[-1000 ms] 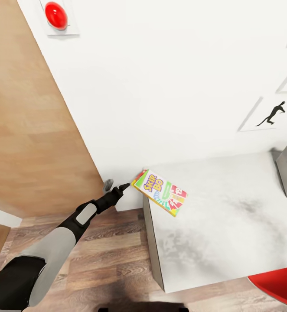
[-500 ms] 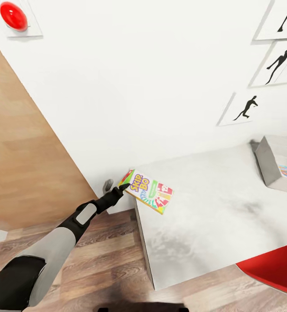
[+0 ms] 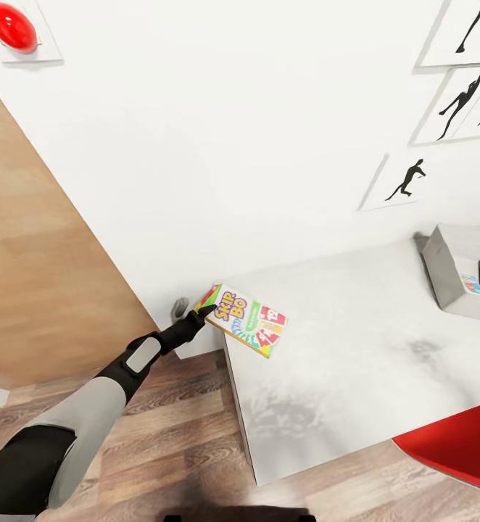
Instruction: Put all the toys in the child's room - the three board games (two on the bed and one on the table), the two jigsaw puzzles on the table, and the tennis ball on the table - inside the toy box on the table in the child's room.
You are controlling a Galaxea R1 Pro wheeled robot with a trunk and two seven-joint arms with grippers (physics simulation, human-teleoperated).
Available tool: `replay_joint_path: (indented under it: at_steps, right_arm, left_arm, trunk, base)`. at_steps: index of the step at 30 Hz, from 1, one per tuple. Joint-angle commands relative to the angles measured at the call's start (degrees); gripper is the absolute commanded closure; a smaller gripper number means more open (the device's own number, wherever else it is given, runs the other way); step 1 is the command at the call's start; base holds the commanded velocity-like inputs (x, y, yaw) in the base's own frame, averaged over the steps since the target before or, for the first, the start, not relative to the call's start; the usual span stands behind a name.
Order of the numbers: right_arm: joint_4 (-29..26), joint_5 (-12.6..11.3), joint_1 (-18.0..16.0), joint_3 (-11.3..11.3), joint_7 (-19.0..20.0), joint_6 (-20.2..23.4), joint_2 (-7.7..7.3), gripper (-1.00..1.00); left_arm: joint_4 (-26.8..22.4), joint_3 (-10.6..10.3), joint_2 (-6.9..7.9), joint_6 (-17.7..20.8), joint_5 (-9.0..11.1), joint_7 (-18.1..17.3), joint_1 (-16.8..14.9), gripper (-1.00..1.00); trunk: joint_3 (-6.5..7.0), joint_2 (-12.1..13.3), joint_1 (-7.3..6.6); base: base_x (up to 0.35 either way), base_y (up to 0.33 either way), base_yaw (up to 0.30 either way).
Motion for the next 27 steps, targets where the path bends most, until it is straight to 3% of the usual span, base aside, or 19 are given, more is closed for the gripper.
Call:
replay_joint_path:
  at_steps: [1, 27]
  right_arm:
    - [0.0, 0.3, -0.1, 0.0, 0.4, 0.2, 0.0, -1.0]
    - [0.0, 0.3, -0.1, 0.5, 0.4, 0.2, 0.03, -1.0]
  left_arm:
    - [0.0, 0.0, 0.15, 0.4, 0.3, 0.0, -0.3, -1.0]
    - [0.0, 0.1, 1.5, 0.5, 0.4, 0.6, -1.6, -1.0]
  trunk:
    - [-0.08, -0.1, 0.03]
    - [-0.08, -0.1, 0.03]
  base:
    - [0.0, 0.0, -0.013]
    - [0.0, 0.0, -0.003]
